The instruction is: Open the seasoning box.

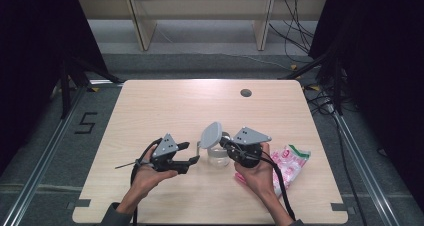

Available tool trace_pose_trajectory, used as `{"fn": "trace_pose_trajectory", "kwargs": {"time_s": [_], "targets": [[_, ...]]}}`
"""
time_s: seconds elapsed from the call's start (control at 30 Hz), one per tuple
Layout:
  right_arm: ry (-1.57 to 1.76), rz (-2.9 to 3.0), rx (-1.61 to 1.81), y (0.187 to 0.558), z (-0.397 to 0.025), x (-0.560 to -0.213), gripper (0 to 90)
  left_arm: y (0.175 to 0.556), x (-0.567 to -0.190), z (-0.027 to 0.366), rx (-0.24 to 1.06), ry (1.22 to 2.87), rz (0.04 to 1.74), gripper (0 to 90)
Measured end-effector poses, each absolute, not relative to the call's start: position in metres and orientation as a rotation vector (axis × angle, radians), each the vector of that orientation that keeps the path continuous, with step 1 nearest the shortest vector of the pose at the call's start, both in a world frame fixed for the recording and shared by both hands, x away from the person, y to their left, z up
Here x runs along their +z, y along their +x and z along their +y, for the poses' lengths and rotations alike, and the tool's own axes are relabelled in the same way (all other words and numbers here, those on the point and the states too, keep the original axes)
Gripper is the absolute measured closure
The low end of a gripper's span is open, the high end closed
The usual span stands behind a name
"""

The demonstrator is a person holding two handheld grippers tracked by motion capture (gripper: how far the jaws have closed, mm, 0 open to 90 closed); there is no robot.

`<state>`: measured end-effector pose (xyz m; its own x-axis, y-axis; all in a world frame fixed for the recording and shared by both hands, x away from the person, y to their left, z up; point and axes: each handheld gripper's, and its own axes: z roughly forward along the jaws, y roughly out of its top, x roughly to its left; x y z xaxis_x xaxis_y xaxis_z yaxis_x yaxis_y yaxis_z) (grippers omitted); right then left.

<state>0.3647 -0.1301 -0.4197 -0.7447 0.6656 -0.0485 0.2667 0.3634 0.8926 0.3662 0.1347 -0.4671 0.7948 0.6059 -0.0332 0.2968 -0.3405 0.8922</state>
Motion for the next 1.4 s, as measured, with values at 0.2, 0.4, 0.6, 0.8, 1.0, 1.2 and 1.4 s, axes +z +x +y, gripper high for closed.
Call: {"fn": "trace_pose_trajectory", "kwargs": {"time_s": [0.2,0.4,0.6,0.8,1.0,1.2,1.4], "targets": [[0.766,2.216,1.347,0.366,-0.121,-0.417,90.0,0.362,-0.474,0.141,0.396,1.944,0.679,33.3],[0.737,2.219,1.377,0.366,-0.102,-0.415,90.0,0.359,-0.482,0.141,0.379,1.955,0.701,31.1],[0.712,2.221,1.383,0.362,-0.104,-0.410,87.7,0.356,-0.486,0.141,0.369,1.938,0.733,29.5],[0.754,2.194,1.375,0.345,-0.139,-0.409,76.0,0.354,-0.486,0.143,0.389,1.944,0.737,26.9],[0.869,2.119,1.349,0.326,-0.186,-0.414,59.2,0.348,-0.487,0.141,0.379,1.934,0.739,23.1],[0.997,2.025,1.325,0.308,-0.228,-0.425,43.5,0.342,-0.490,0.137,0.375,1.925,0.739,19.4],[1.195,1.932,1.303,0.298,-0.265,-0.442,32.1,0.340,-0.490,0.138,0.398,1.946,0.735,17.9]]}}
